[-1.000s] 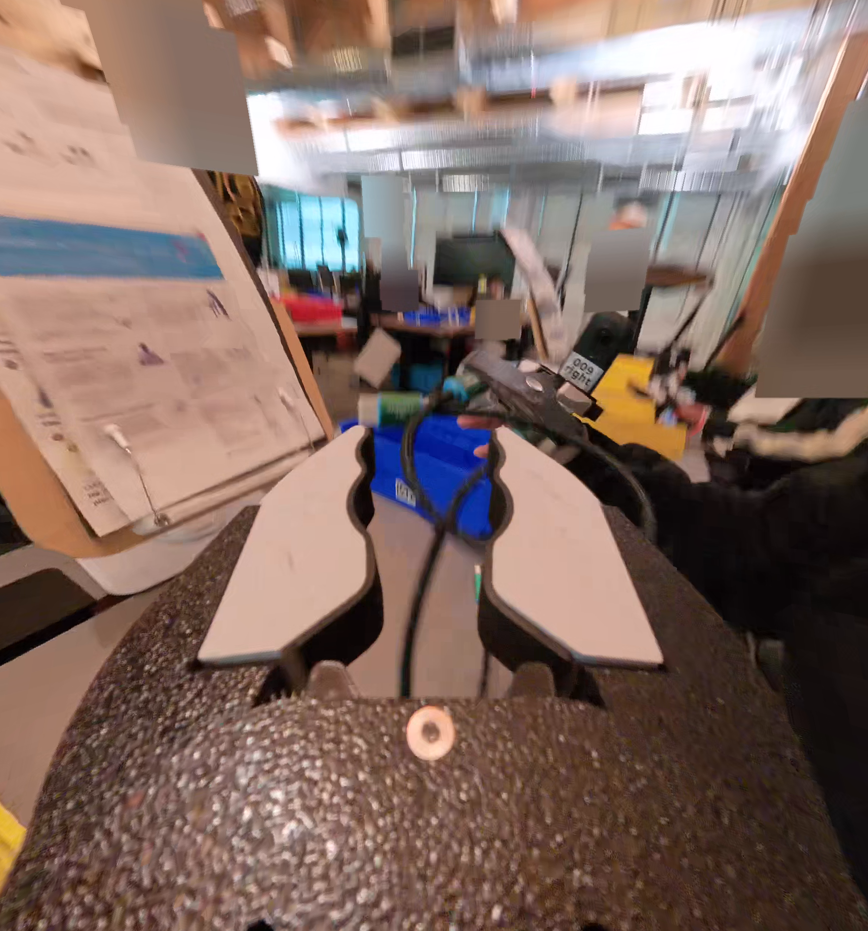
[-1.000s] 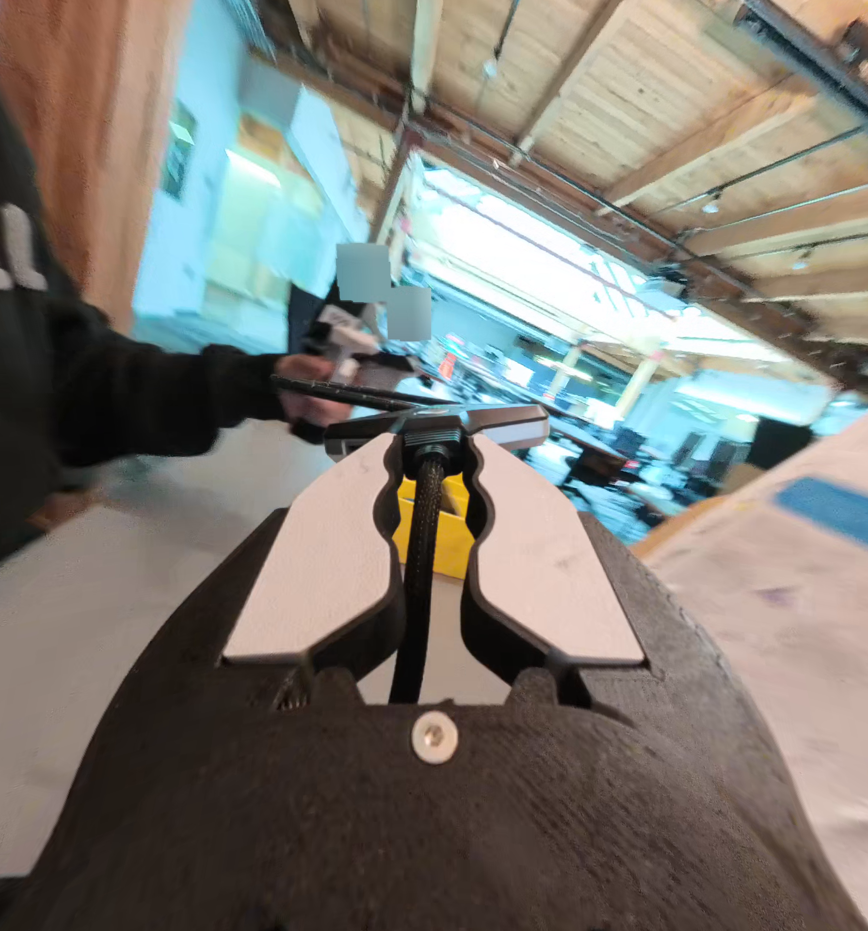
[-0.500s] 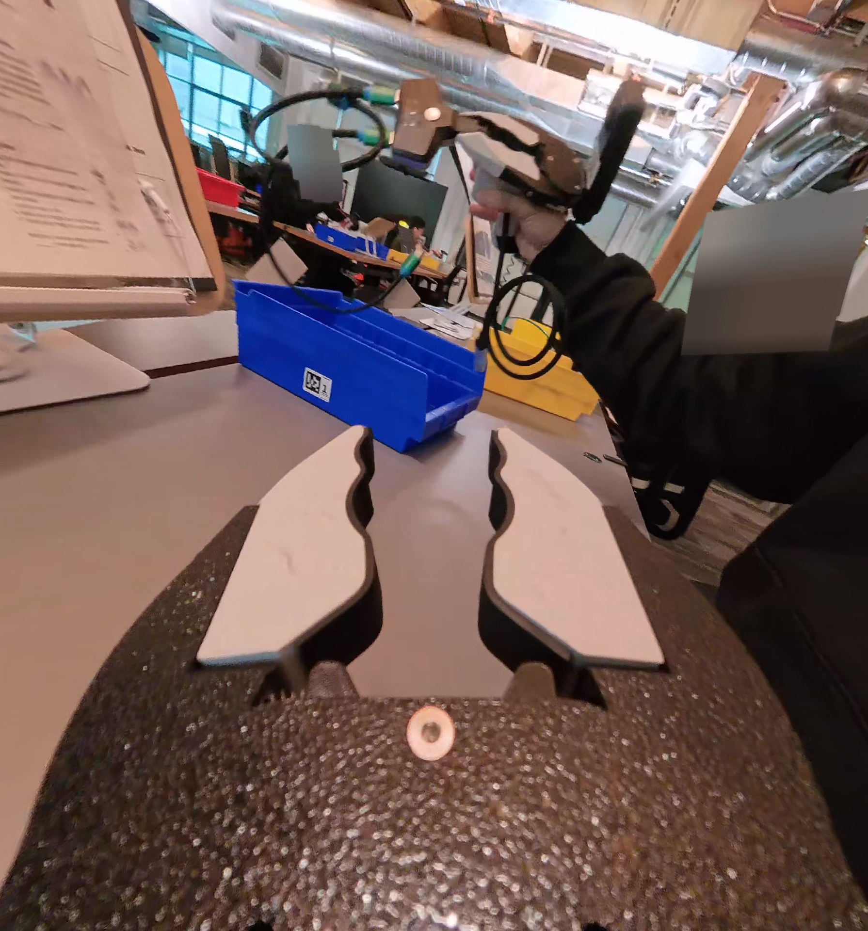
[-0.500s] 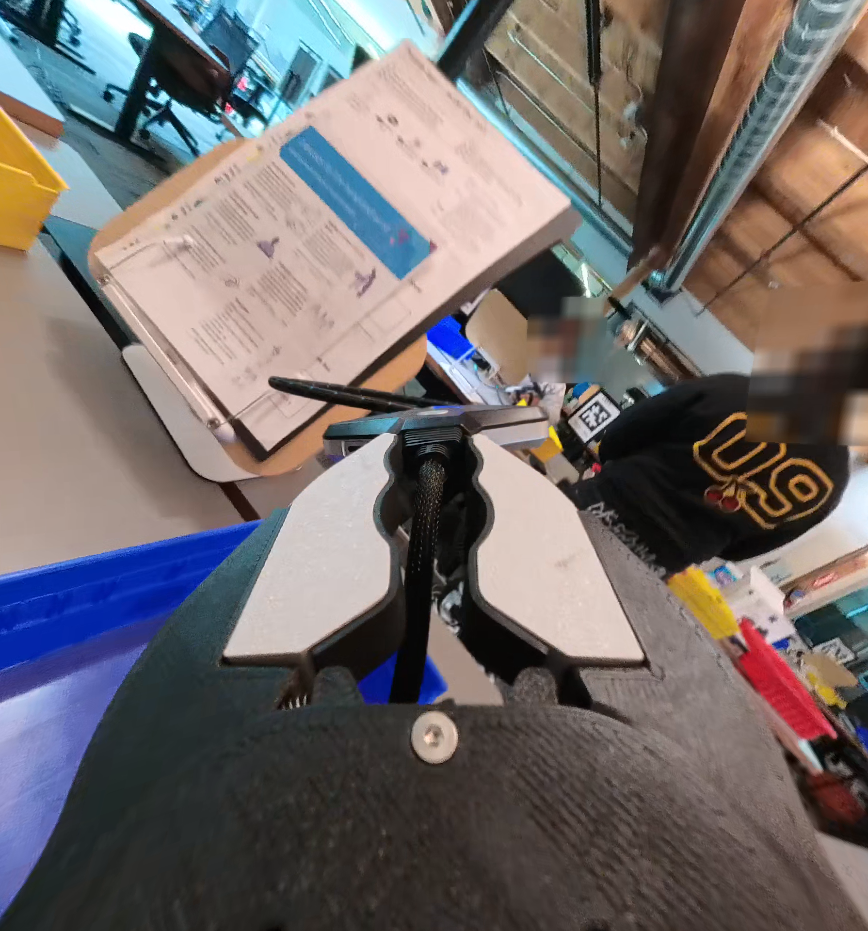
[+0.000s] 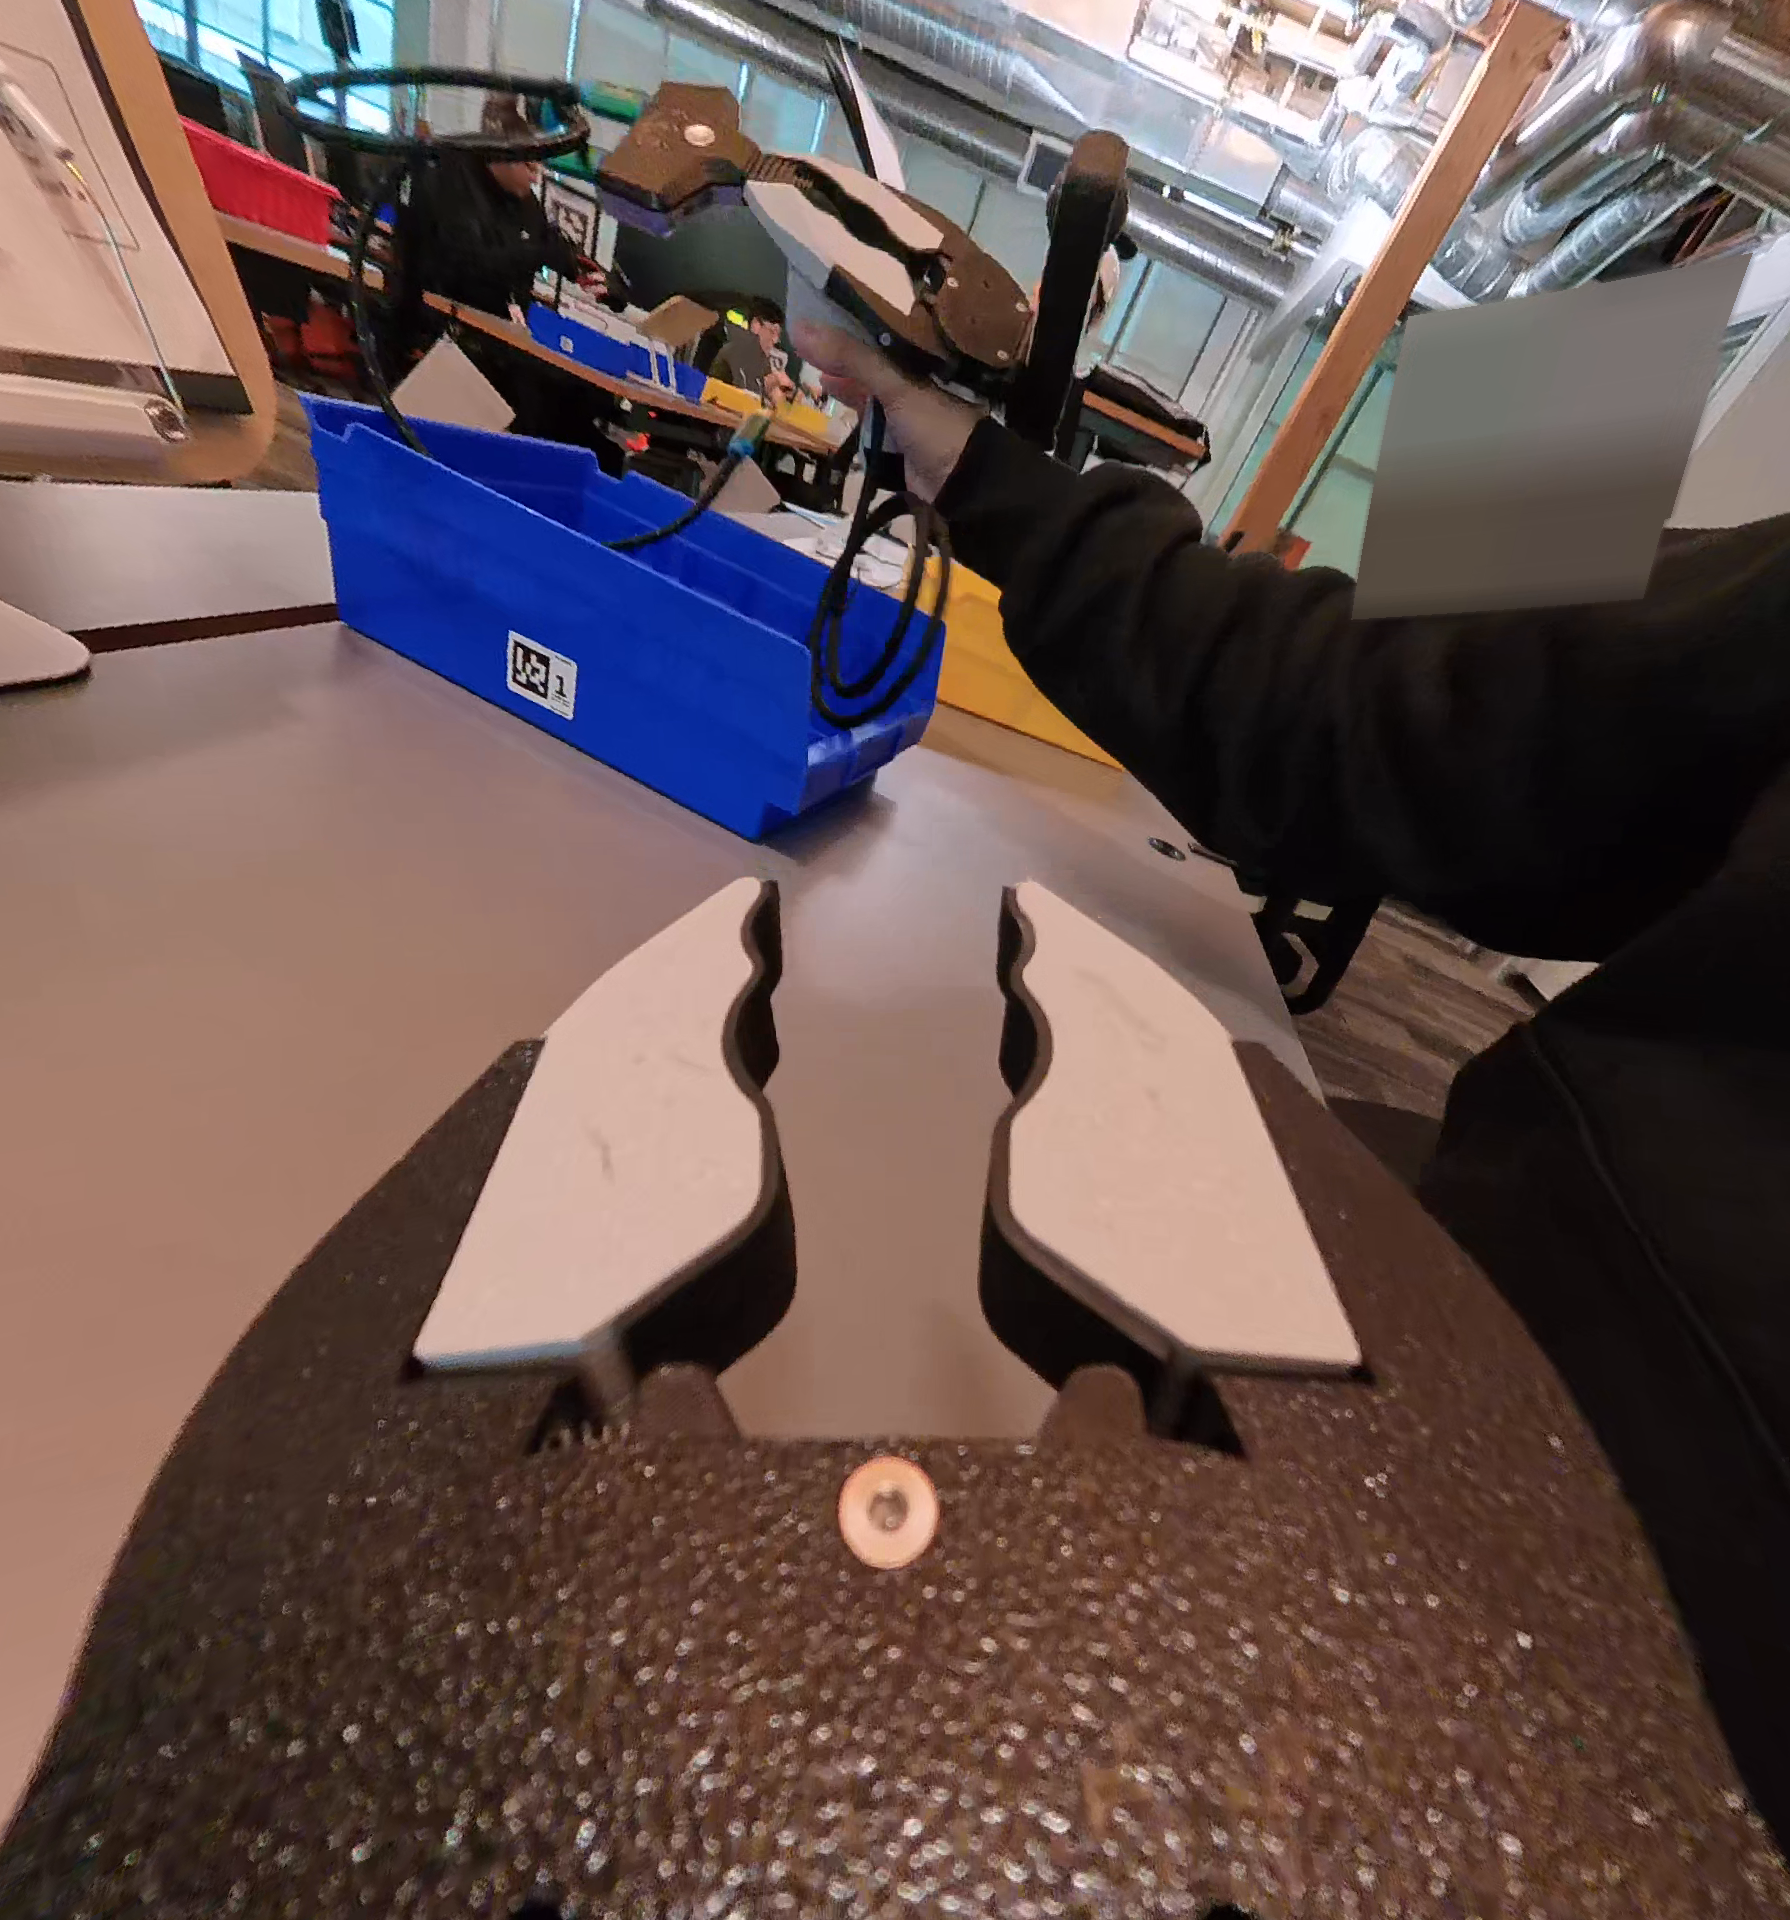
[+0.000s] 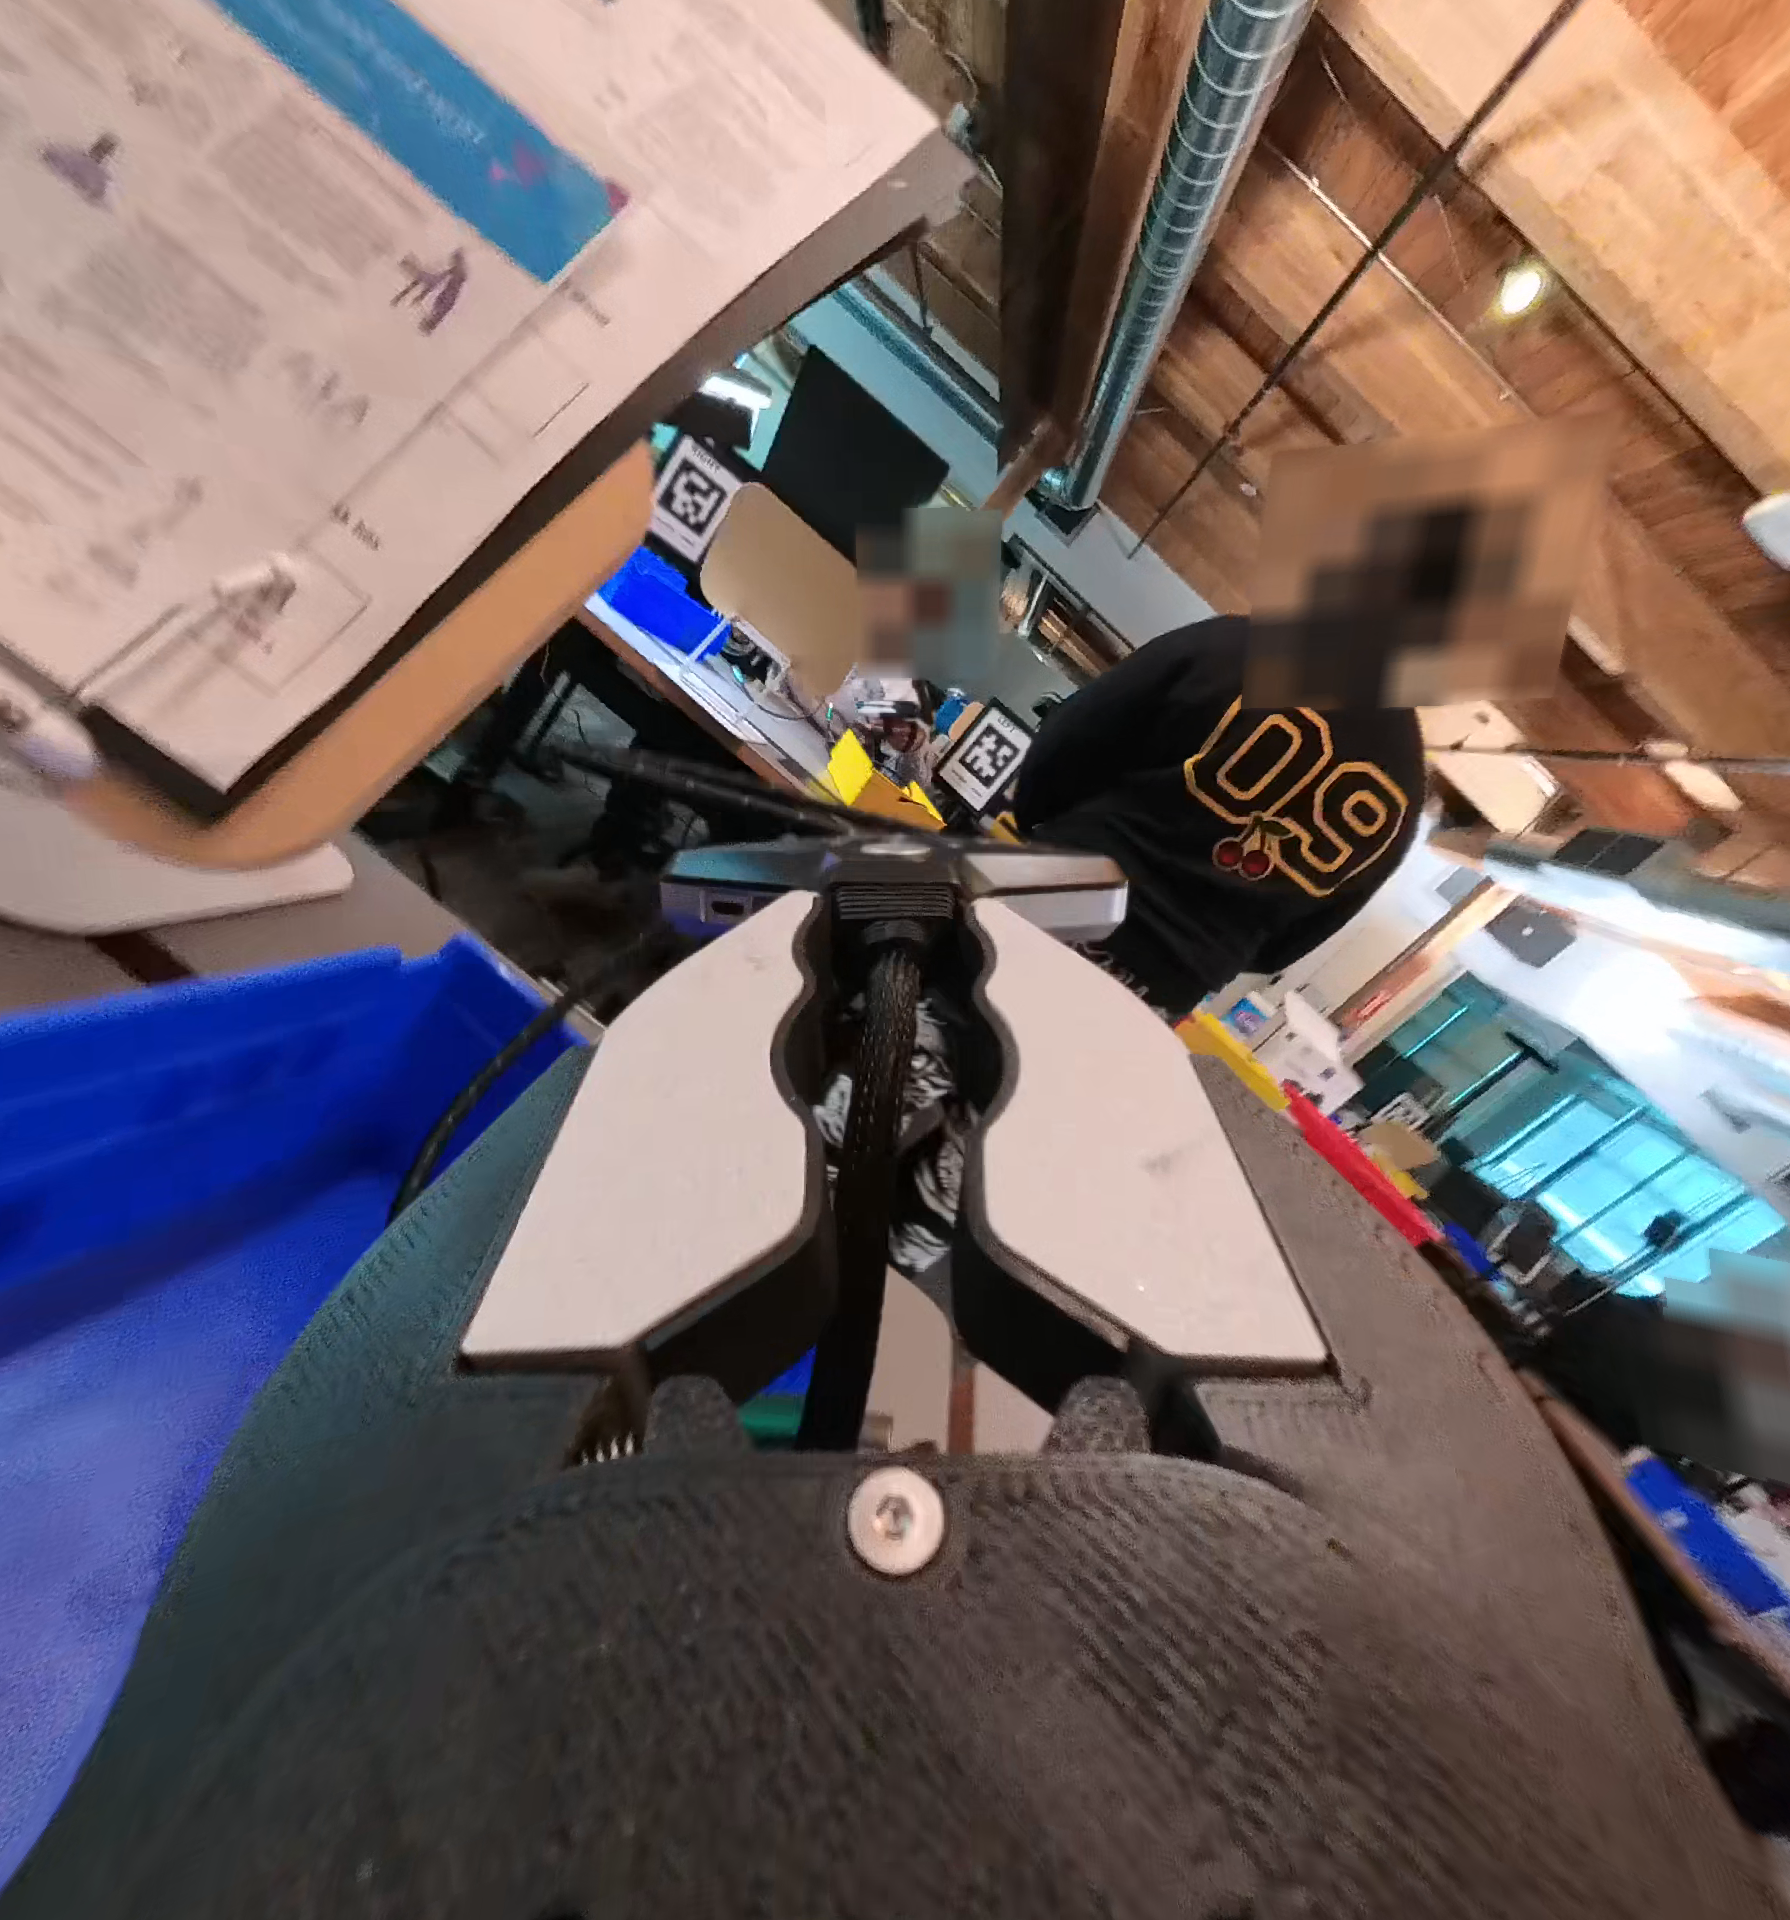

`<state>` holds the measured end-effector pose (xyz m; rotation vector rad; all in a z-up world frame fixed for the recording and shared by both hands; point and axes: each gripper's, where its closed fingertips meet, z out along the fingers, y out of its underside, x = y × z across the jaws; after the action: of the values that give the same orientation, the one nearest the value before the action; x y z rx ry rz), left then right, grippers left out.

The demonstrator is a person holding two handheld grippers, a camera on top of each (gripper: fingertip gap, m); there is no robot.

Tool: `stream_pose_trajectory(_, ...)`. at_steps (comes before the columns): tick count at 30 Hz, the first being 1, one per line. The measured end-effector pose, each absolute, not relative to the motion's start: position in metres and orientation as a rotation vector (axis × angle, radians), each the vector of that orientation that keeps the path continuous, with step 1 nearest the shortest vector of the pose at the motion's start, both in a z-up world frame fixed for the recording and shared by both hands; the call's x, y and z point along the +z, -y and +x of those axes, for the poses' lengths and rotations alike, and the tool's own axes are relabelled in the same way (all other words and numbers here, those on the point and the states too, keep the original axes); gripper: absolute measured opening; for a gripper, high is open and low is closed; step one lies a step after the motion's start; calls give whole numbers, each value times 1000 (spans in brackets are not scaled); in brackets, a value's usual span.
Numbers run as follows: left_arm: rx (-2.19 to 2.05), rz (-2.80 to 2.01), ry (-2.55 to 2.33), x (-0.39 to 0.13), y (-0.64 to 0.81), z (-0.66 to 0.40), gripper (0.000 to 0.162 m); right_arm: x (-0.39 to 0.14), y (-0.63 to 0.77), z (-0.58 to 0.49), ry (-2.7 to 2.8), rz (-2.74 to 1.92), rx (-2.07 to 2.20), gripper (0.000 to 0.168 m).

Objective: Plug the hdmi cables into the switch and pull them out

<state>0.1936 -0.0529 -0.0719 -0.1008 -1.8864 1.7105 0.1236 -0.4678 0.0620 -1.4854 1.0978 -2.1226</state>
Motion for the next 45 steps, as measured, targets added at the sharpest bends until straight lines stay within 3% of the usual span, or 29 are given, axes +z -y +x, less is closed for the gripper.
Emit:
stream_pose_trajectory(6, 1611, -181, 1954, -80, 57, 176, 37, 3, 439, 92, -898, -1915, -2074, 23)
stream_pose_trajectory(10, 1491, -297, 1985, -81, 75, 154, 38, -46, 438, 76, -1011, -2277, -1773, 24)
stream_pose_trajectory(12, 1451, -313, 2000, -83, 88, 146, 38, -60, 436, 65, -1116, -2364, -1582, 35)
stream_pose_trajectory(15, 1393, -343, 2014, -86, 102, 132, 38, -72, 434, 50, -1420, -2265, -1257, 27)
stream_pose_trajectory(23, 1290, -370, 2074, -102, 136, 112, 37, 8, 427, 43, -1415, -1943, -1716, 34)
stream_pose_trajectory(24, 1277, -367, 2070, -103, 141, 110, 36, 5, 433, 55, -1447, -1934, -1666, 45)
stream_pose_trajectory(27, 1222, -319, 2036, -103, 160, 103, 35, -23, 445, 96, -1635, -1841, -1319, 53)
stream_pose_trajectory(29, 1192, -313, 1996, -98, 167, 94, 35, -24, 445, 117, -1672, -1748, -1194, 52)
stream_pose_trajectory(32, 1199, -369, 1991, -97, 169, 86, 34, -20, 454, 132, -1753, -1604, -1096, 35)
stream_pose_trajectory(38, 1223, -374, 1952, -98, 166, 86, 28, -44, 451, 128, -1791, -1687, -845, 31)
stream_pose_trajectory(45, 1288, -402, 1870, -84, 160, 93, 26, 1, 461, 77, -1845, -1481, -1195, 24)
